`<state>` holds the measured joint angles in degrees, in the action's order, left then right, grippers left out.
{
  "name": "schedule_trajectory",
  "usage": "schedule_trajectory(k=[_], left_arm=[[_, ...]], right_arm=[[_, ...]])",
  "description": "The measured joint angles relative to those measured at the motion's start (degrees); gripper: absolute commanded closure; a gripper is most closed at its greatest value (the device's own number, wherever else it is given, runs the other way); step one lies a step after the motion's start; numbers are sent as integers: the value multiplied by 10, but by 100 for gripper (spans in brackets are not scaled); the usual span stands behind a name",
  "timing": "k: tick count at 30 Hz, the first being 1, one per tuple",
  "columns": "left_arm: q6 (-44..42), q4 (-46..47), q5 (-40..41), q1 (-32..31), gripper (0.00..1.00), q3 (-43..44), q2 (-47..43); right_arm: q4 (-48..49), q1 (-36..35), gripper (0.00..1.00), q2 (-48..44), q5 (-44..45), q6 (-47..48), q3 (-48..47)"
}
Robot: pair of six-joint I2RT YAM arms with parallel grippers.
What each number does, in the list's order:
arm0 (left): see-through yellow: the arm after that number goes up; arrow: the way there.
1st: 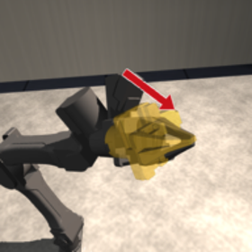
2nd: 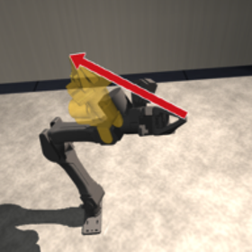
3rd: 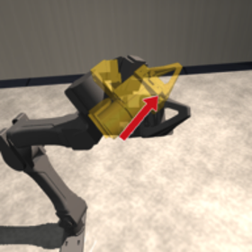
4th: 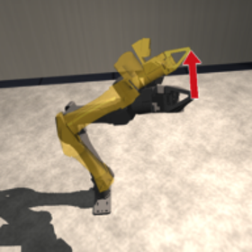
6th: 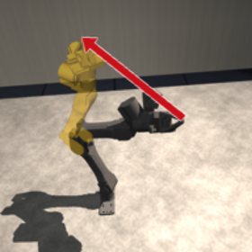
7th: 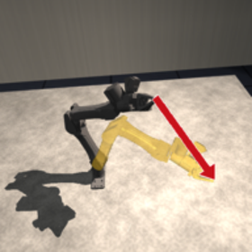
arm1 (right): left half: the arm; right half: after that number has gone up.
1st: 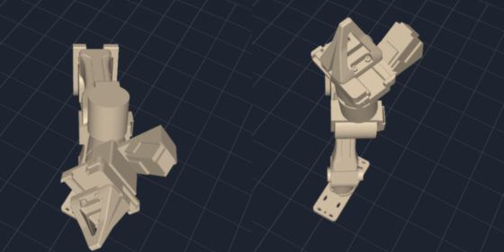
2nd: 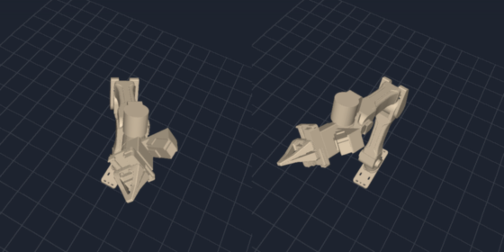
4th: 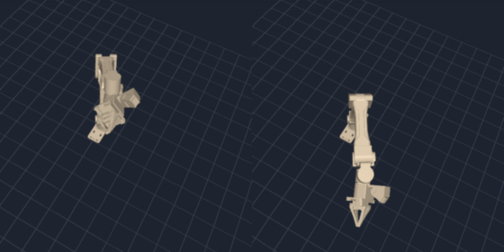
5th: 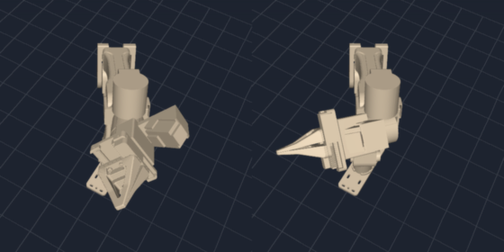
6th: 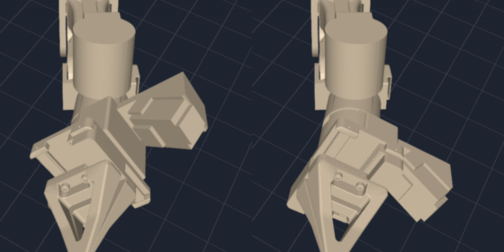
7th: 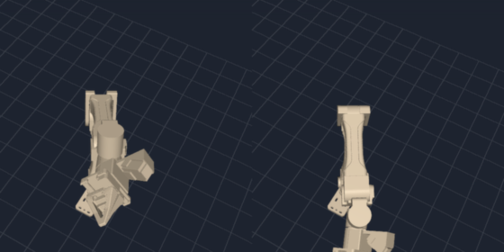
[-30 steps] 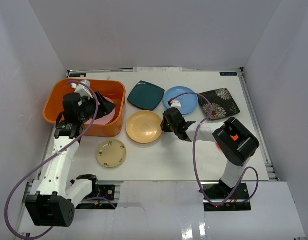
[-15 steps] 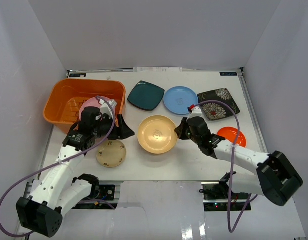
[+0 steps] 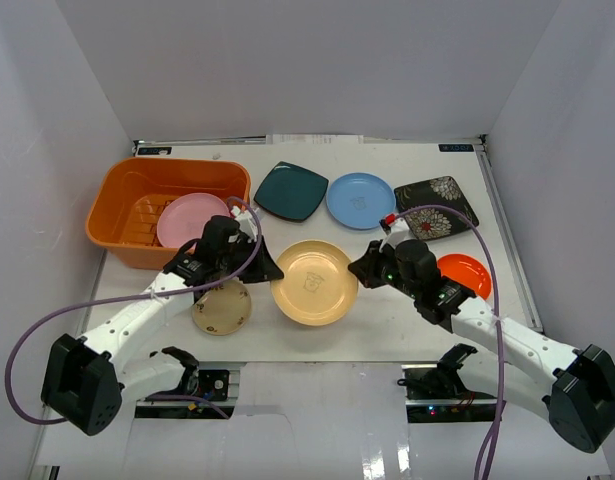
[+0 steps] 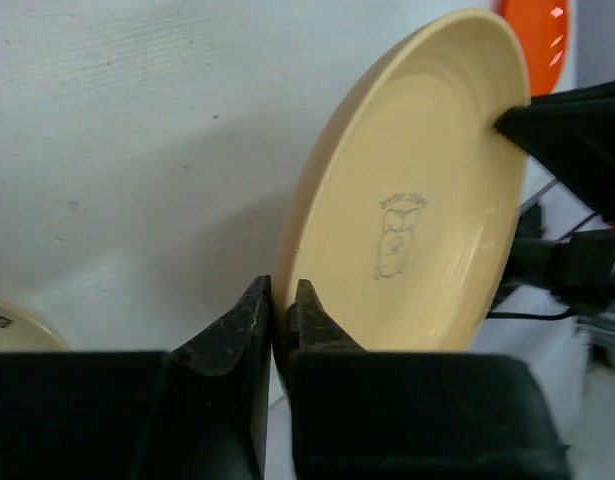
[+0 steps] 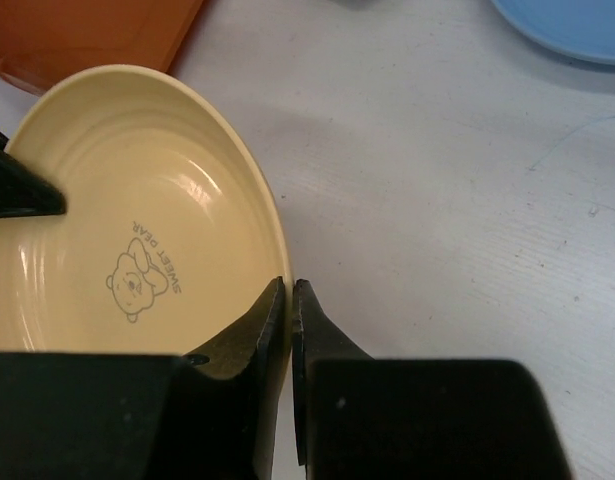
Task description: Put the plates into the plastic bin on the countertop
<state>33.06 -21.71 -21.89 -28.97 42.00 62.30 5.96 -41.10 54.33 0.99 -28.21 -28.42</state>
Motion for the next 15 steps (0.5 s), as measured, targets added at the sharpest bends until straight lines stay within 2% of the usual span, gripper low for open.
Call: schedule_trajectory(k=[2, 3, 5, 6, 9, 13, 15], left_arm=[[-5, 1, 17, -10, 97, 0, 12], [-6, 0, 25, -13, 100, 0, 18], [-3, 1, 35, -15, 100, 0, 19], [-2, 1, 40, -15, 100, 2, 18], [4, 1, 58, -15, 100, 27, 22], [5, 9, 96, -7, 100, 96, 39], [9, 17, 90, 16, 100, 130, 47]], right_arm=[[-3, 0, 87, 0, -2, 4, 0], [-2, 2, 78, 0, -5, 3, 0], [-3, 2, 66, 0, -8, 3, 0], [-3, 3, 51, 0, -10, 5, 0], [-11, 6, 30, 3, -11, 14, -9], [-39, 24, 28, 0, 18, 34, -47], [-45, 43, 31, -6, 41, 41, -76]])
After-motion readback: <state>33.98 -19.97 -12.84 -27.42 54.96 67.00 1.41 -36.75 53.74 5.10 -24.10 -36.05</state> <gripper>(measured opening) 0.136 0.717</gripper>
